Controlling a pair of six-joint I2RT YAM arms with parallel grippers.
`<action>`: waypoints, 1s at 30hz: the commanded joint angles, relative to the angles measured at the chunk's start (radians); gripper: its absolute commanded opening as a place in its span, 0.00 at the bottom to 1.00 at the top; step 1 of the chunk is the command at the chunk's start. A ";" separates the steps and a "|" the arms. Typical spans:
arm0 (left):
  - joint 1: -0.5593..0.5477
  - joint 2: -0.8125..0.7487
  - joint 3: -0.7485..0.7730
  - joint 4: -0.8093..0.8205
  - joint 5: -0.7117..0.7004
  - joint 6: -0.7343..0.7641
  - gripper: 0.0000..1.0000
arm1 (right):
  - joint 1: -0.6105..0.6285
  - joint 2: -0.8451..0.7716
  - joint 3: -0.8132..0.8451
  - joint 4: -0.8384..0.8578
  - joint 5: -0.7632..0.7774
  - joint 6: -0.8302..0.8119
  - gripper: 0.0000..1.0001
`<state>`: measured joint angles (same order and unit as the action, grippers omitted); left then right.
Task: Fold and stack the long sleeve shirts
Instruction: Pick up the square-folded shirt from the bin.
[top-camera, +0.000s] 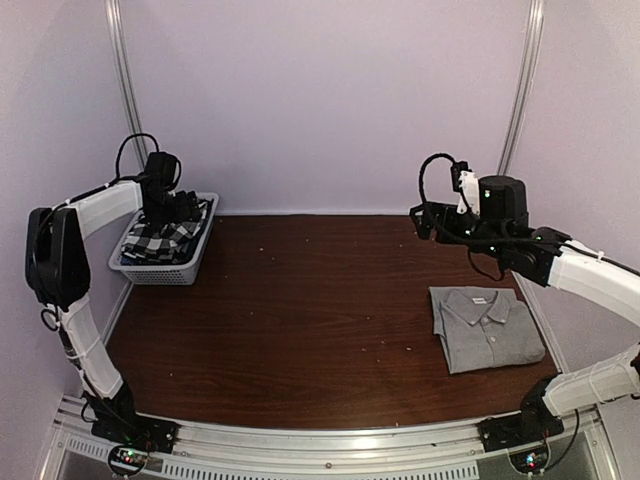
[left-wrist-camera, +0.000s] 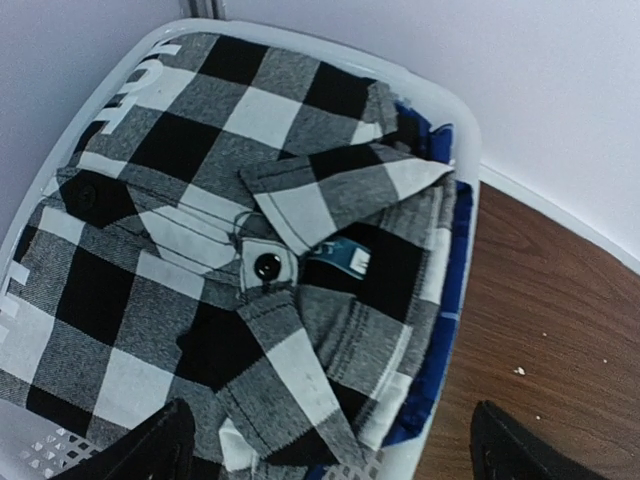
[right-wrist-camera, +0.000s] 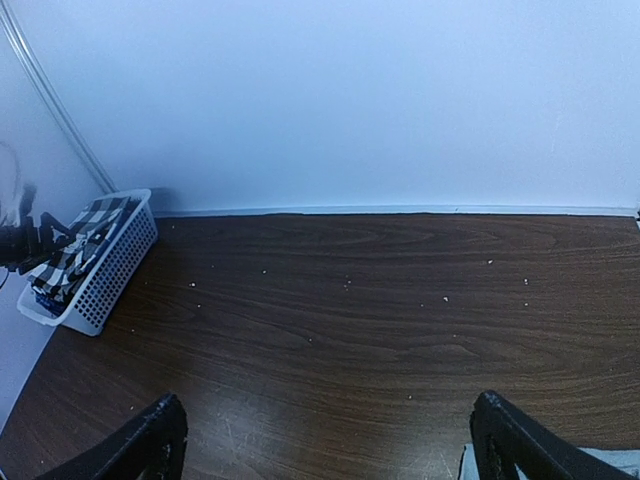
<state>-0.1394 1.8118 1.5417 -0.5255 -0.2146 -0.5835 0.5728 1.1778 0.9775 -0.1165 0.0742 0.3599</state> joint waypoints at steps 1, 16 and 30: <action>0.050 0.073 0.047 -0.003 0.014 -0.037 0.97 | 0.001 0.002 0.020 -0.007 -0.035 -0.017 1.00; 0.106 0.163 0.035 0.054 0.035 -0.016 0.26 | 0.002 -0.004 -0.021 0.012 -0.059 -0.008 1.00; -0.075 -0.053 0.115 0.053 -0.006 0.168 0.00 | 0.002 0.009 -0.026 0.041 -0.063 0.003 1.00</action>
<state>-0.1032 1.8648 1.5909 -0.5117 -0.2005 -0.5045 0.5728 1.1793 0.9565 -0.1078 0.0219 0.3622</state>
